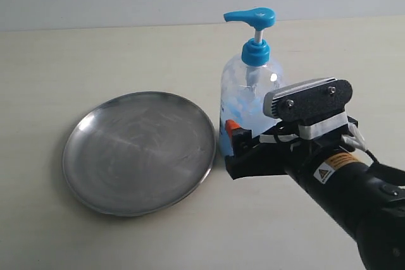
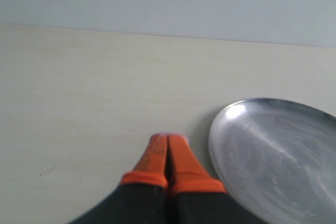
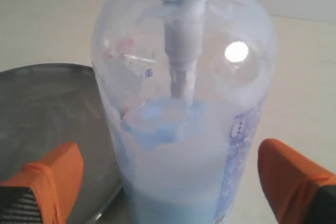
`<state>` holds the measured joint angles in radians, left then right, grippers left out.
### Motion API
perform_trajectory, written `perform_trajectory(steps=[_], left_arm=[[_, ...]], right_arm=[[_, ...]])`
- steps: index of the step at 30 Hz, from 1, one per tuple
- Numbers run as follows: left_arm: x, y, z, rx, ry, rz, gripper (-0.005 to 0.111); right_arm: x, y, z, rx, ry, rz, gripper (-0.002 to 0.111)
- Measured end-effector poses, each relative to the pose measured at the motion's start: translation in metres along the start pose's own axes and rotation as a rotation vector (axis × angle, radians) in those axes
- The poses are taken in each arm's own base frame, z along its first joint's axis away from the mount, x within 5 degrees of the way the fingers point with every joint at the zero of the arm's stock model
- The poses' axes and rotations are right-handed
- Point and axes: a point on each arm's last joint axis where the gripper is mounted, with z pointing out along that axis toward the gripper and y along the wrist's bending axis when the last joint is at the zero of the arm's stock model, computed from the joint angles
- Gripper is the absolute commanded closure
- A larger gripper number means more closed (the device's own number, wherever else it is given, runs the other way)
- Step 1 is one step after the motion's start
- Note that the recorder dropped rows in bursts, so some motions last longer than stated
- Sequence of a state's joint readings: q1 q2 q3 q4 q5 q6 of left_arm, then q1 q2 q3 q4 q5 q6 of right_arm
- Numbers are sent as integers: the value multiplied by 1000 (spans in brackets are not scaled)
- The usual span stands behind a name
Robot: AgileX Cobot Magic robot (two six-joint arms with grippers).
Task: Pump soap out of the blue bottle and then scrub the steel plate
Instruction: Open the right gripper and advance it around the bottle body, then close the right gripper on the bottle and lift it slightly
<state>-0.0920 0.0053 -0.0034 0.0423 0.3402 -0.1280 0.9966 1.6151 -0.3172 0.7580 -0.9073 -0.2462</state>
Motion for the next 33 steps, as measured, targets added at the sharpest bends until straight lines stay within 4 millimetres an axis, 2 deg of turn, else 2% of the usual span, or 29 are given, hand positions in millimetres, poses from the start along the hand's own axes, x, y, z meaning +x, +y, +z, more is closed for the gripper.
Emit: perform_trajectory(steps=[5,11,17,24,33], left_arm=[[0,0,0,0,0,0,107],[0,0,0,0,0,0,107],[0,0,0,0,0,0,107],[0,0,0,0,0,0,107],[0,0,0,0,0,0,107]], right_arm=[[-4,9,1,92,-14,58,22],[-12,20,16,154,-49,88,22],[-12,26,31,218,-73,100,22],[-9,29,43,283,-125,82,22],[-3,27,47,322,-160,70,22]])
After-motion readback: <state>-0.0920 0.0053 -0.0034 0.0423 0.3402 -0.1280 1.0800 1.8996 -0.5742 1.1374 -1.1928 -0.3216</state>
